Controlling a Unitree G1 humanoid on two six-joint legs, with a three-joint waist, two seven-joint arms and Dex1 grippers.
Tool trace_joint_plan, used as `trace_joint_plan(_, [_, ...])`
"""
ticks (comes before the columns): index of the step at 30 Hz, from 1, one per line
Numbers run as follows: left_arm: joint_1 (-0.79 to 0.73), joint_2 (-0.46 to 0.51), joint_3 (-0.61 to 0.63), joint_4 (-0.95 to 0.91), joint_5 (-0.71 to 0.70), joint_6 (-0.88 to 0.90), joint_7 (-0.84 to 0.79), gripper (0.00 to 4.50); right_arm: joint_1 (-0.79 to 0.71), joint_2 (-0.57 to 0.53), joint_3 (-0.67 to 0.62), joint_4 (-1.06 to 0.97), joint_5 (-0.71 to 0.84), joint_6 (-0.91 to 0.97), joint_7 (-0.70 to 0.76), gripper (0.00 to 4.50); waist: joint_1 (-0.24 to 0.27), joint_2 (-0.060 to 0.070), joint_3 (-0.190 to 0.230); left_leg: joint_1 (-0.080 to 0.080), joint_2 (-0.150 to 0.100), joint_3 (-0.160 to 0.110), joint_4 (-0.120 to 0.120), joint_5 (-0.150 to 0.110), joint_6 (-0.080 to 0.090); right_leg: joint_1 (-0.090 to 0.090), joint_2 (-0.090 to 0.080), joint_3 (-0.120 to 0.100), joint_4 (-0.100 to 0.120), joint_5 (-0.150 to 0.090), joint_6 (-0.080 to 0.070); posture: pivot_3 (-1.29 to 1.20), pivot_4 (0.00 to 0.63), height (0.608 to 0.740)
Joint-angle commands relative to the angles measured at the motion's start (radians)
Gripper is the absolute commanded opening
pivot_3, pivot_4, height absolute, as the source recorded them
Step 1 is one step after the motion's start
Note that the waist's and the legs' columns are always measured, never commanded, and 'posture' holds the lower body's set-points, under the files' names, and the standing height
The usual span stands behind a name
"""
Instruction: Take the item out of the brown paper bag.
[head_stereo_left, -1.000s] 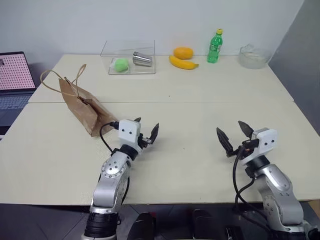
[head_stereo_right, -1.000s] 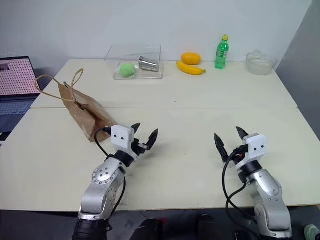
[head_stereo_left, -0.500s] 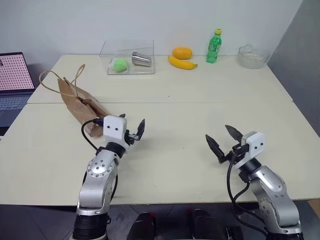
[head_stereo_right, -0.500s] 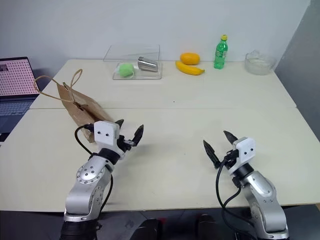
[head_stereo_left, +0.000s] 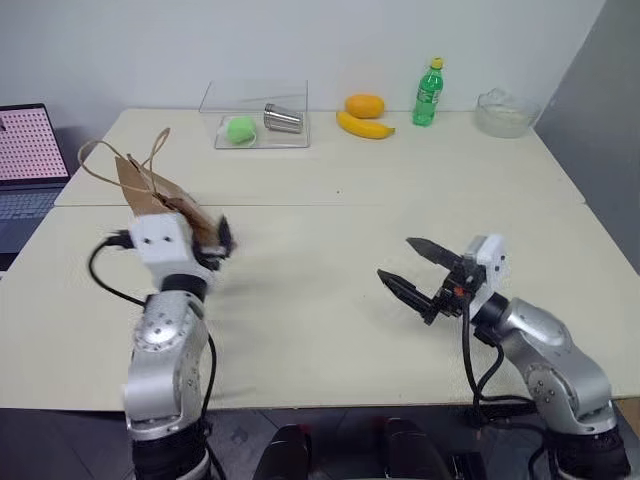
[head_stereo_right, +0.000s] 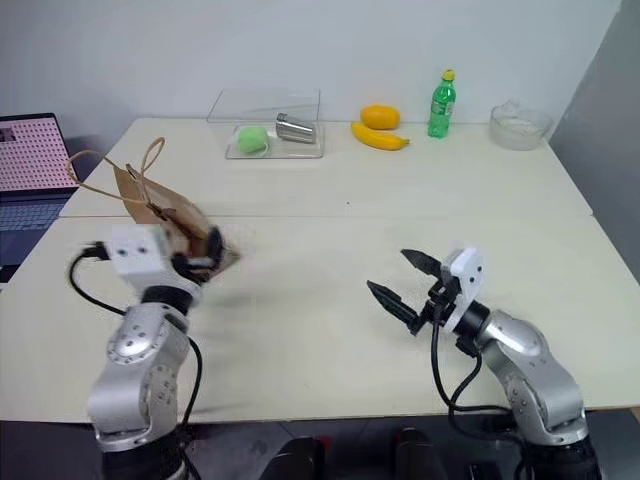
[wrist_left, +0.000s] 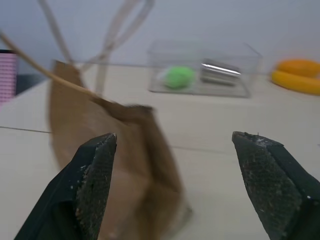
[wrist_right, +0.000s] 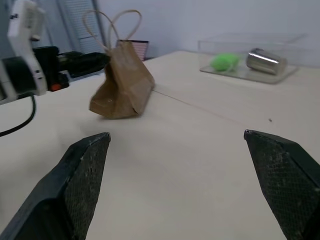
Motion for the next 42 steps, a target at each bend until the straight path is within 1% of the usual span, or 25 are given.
trace_joint_plan(1, [-0.079,0.019,0.081,0.03,-0.009,0.054,0.07,3.88,-0.077,-0.031,-0.014,-0.033,0.042,0.024,0.042,4.5,0.001,0.0,0.0,0.0,0.0,0.0,0.0,0.0,0.0,0.0,0.0,0.0,0.0,0.0,0.0,0.0,0.15,0.74])
trace_joint_plan(4, [-0.157,0.023,0.114,0.083,-0.024,0.101,0.104,3.88,-0.14,-0.035,-0.031,-0.005,0.069,0.044,0.041,4.5,0.002,-0.003,0.001,0.0,-0.001,0.0,0.0,0.0,0.0,0.0,0.0,0.0,0.0,0.0,0.0,0.0,0.15,0.74])
trace_joint_plan(7, [-0.236,0.047,0.126,0.154,-0.02,0.132,0.123,3.88,-0.188,-0.022,-0.05,0.013,0.106,0.066,0.028,4.5,0.002,-0.005,0.002,-0.001,-0.001,-0.001,0.0,0.0,0.0,0.0,0.0,-0.001,0.0,0.0,0.0,0.0,0.15,0.74])
trace_joint_plan(12, [-0.335,0.08,0.116,0.247,-0.017,0.15,0.132,3.88,-0.208,-0.019,-0.055,0.009,0.125,0.08,0.021,4.5,0.002,-0.005,0.002,-0.001,-0.001,-0.001,0.0,0.0,0.0,-0.001,0.0,-0.001,0.0,0.0,0.0,0.0,0.15,0.74])
trace_joint_plan(21, [-0.461,0.086,0.117,0.351,-0.019,0.224,0.169,3.88,-0.234,-0.048,-0.071,-0.015,0.146,0.119,0.015,4.5,0.002,-0.005,0.002,-0.002,0.0,-0.001,0.0,0.0,-0.001,-0.002,0.0,-0.001,0.0,0.0,0.0,0.0,0.15,0.74])
trace_joint_plan(24, [-0.504,0.099,0.109,0.41,-0.006,0.237,0.183,3.88,-0.251,-0.068,-0.075,-0.023,0.171,0.153,0.022,4.5,0.002,-0.005,0.002,-0.002,-0.001,-0.001,0.0,0.0,-0.001,-0.002,0.0,-0.001,0.0,0.0,0.0,0.0,0.15,0.74])
trace_joint_plan(29, [-0.595,0.131,0.096,0.564,0.007,0.222,0.194,3.88,-0.277,-0.14,-0.074,-0.042,0.246,0.232,0.078,4.5,0.002,-0.005,0.002,-0.002,-0.001,-0.001,0.0,0.0,-0.001,-0.002,0.0,-0.001,0.0,0.0,0.0,0.0,0.15,0.74])
trace_joint_plan(35, [-0.646,0.148,0.091,0.671,0.008,0.229,0.207,3.88,-0.277,-0.181,-0.086,-0.054,0.276,0.257,0.101,4.5,0.001,-0.005,0.002,-0.002,-0.001,-0.001,0.0,0.0,-0.001,-0.002,-0.001,-0.001,0.0,0.0,0.0,0.0,0.15,0.74])
trace_joint_plan(38, [-0.671,0.15,0.108,0.704,0.006,0.238,0.231,3.88,-0.267,-0.206,-0.087,-0.057,0.28,0.257,0.124,4.5,0.001,-0.005,0.003,-0.002,-0.001,-0.001,0.0,0.0,0.0,-0.002,-0.001,-0.001,0.0,0.0,0.0,0.0,0.15,0.74])
trace_joint_plan(42, [-0.687,0.165,0.098,0.728,0.011,0.23,0.234,3.88,-0.27,-0.243,-0.087,-0.05,0.281,0.259,0.164,4.5,0.001,-0.006,0.003,-0.002,-0.001,-0.001,0.0,0.0,-0.001,-0.002,-0.001,-0.001,0.0,0.0,0.0,0.0,0.15,0.74])
